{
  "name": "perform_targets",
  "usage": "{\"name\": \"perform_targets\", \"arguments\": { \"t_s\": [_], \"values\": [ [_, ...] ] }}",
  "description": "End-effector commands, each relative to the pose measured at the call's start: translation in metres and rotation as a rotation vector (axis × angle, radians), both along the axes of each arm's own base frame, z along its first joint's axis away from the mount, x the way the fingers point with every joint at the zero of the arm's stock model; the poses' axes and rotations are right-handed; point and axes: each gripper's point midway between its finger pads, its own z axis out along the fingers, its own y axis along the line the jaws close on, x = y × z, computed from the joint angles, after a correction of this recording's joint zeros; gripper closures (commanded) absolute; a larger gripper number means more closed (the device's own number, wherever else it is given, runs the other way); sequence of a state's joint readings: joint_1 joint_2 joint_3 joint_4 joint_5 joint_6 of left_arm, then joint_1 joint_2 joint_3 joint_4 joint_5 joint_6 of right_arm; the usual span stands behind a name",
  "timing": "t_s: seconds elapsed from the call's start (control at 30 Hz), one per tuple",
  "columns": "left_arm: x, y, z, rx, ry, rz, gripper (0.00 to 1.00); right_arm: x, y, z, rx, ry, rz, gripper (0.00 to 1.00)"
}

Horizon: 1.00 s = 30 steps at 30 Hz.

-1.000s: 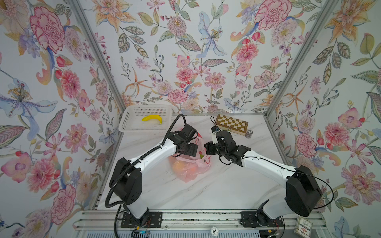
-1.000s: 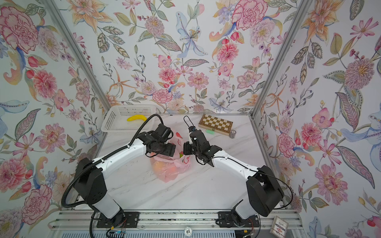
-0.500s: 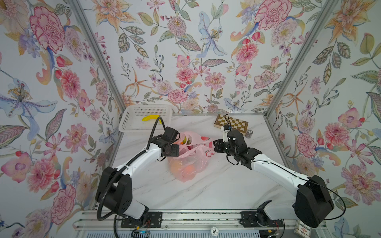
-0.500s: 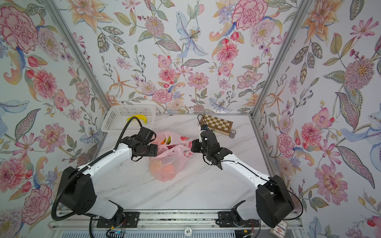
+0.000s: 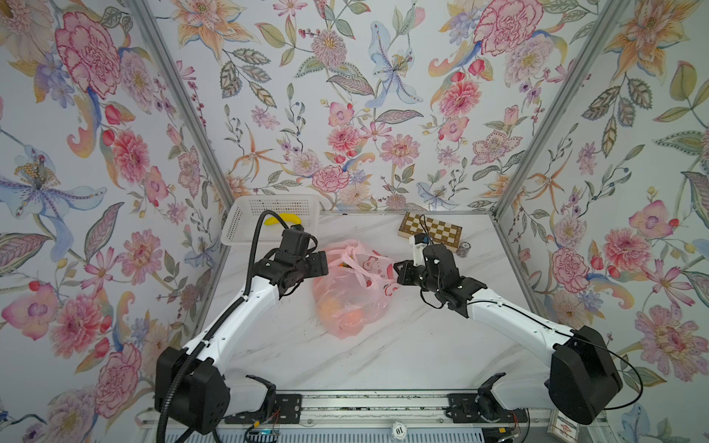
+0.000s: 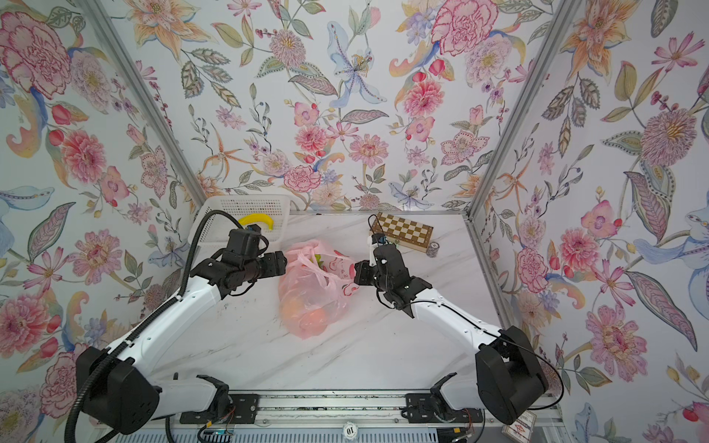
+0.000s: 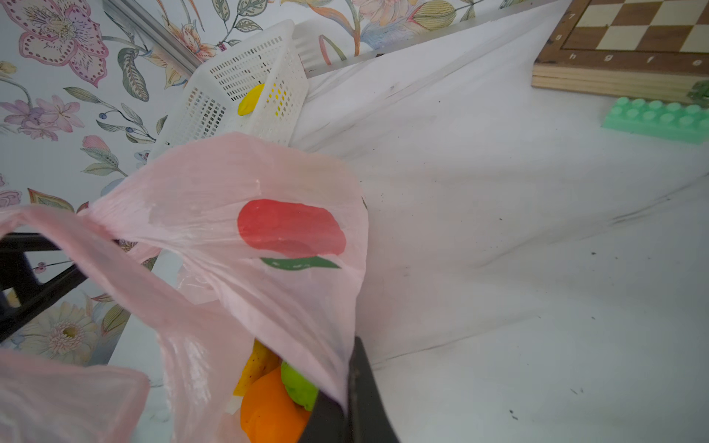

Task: Untie the knot of the plastic bag and take out the fruit
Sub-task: Open the plastic bag at the center of the table.

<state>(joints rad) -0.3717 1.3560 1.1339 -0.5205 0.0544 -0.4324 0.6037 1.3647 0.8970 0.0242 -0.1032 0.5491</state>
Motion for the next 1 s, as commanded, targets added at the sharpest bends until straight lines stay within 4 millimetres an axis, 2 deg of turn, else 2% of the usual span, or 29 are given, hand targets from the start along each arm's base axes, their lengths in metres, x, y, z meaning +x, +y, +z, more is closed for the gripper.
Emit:
{"name": "perform_targets", "arguments": {
  "t_s": [0.0, 0.1, 0.2, 0.33, 0.43, 0.53, 0.6, 0.67, 0.8, 0.87, 0.97],
  "values": [
    [0.018, -0.026, 0.011, -0.122, -0.019, -0.071, 0.12, -0.006, 0.014, 0.014, 0.012, -0.047, 0.08, 0.94],
    [0.029, -0.044, 0.032, -0.208, -0.061, -0.117, 0.17, -0.012, 0.022, 0.013, -0.006, -0.052, 0.128, 0.95],
    [0.045, -0.042, 0.067, -0.212, -0.143, -0.106, 0.23, -0.016, 0.026, 0.013, -0.022, -0.064, 0.155, 0.95],
    [0.07, -0.015, 0.106, -0.242, -0.24, -0.02, 0.32, -0.026, 0.034, 0.011, -0.031, -0.072, 0.219, 0.97],
    [0.086, 0.007, 0.13, -0.379, -0.3, 0.042, 0.37, -0.039, 0.045, 0.008, -0.028, -0.077, 0.299, 0.97],
    [0.102, 0.012, 0.15, -0.515, -0.358, 0.054, 0.42, -0.052, 0.056, 0.004, -0.026, -0.071, 0.369, 0.97],
    [0.115, 0.004, 0.155, -0.524, -0.364, 0.013, 0.43, -0.06, 0.064, 0.004, -0.007, -0.065, 0.416, 0.97],
    [0.135, -0.005, 0.143, -0.543, -0.323, -0.008, 0.44, -0.065, 0.072, 0.006, 0.017, -0.062, 0.447, 0.97],
    [0.162, -0.003, 0.126, -0.514, -0.307, 0.029, 0.46, -0.068, 0.08, 0.015, 0.062, -0.079, 0.474, 0.96],
    [0.162, 0.001, 0.126, -0.482, -0.307, 0.032, 0.46, -0.06, 0.077, 0.02, 0.067, -0.086, 0.422, 0.97],
    [0.14, 0.011, 0.126, -0.459, -0.315, 0.074, 0.44, -0.05, 0.071, 0.025, 0.054, -0.102, 0.355, 0.98]
  ]
}}
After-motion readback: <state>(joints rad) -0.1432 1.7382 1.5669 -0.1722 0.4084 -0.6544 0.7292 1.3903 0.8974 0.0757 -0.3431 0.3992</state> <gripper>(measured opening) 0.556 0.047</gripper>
